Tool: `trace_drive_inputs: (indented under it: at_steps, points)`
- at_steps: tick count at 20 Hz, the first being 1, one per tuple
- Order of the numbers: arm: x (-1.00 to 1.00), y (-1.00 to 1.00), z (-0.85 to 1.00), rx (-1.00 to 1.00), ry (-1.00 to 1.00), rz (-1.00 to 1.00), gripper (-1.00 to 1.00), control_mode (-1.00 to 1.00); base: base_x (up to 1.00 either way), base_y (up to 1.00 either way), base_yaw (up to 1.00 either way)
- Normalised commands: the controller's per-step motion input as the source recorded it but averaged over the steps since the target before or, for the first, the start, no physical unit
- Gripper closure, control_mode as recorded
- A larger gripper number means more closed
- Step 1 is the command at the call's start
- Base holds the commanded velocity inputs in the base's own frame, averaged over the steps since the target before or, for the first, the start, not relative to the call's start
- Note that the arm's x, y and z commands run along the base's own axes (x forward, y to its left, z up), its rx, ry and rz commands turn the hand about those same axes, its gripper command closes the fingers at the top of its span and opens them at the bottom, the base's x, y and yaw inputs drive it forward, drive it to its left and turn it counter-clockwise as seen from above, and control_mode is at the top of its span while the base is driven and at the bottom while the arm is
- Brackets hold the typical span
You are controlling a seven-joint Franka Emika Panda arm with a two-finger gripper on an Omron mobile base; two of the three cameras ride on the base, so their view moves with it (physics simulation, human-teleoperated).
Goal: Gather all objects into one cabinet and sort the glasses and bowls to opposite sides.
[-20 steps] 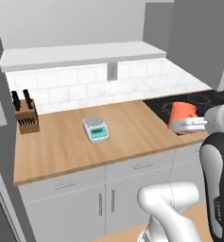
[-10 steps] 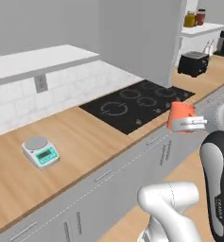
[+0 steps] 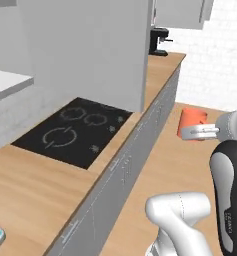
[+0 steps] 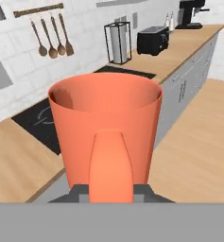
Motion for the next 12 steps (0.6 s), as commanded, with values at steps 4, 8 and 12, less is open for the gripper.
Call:
trace_drive_inputs:
  at_steps: [4, 8, 12]
  points:
    - [0.0, 0.0, 0.0, 0.0, 0.0, 0.0, 1.0, 1.0, 1.0, -0.42, -0.31]
    - [0.0, 0.0, 0.0, 0.0, 0.0, 0.0, 1.0, 1.0, 1.0, -0.44, -0.34]
    - [0.0, 0.0, 0.0, 0.0, 0.0, 0.0, 1.0, 1.0, 1.0, -0.44, -0.31]
